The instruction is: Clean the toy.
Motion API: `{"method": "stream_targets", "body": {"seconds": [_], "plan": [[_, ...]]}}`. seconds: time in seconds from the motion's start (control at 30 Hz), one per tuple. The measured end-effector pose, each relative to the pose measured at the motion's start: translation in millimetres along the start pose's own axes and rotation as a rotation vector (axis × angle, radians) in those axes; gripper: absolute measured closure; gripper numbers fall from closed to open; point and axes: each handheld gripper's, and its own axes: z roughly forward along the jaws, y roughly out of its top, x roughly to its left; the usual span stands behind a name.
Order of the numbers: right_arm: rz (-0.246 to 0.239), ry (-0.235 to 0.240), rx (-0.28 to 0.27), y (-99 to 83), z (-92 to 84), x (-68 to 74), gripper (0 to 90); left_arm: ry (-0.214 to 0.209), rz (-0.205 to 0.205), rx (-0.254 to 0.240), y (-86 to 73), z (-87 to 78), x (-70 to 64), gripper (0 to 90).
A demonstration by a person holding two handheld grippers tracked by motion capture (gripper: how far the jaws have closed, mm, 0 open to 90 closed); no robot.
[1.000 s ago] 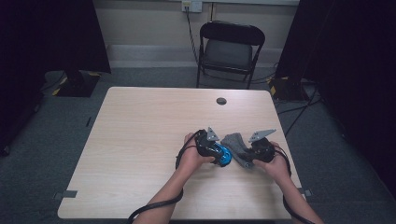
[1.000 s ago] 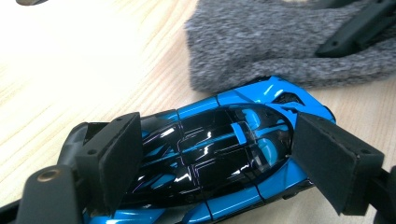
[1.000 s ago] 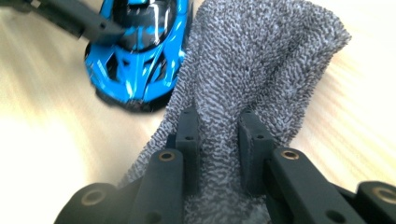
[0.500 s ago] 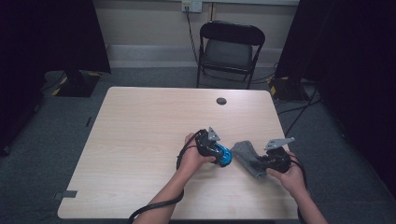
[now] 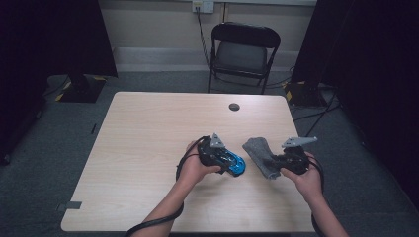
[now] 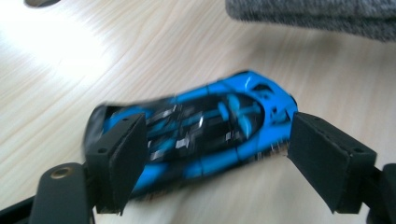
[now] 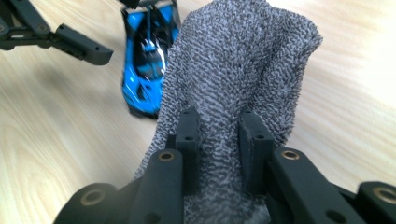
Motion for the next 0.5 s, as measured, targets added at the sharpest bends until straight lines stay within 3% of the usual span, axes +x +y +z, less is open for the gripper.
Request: {"method": "stream_targets", "body": {"seconds": [0.1, 0.23, 0.5], "plan": [[-0.021, 0.006, 0.004, 11.1, 4.7, 7.4, 73.2, 0.006, -0.017, -0.012, -8.3, -20.5, 4.5, 20.5], [-0.050, 0.017, 0.007, 26.9, 14.0, 17.4, 73.2, 0.022, -0.048, -0.009, -20.2, -34.6, 10.8, 20.4], [-0.084, 0.055, 0.016, 50.4, 36.1, 33.7, 73.1, 0.057, -0.101, 0.015, -46.2, -52.7, 20.3, 19.9]]}}
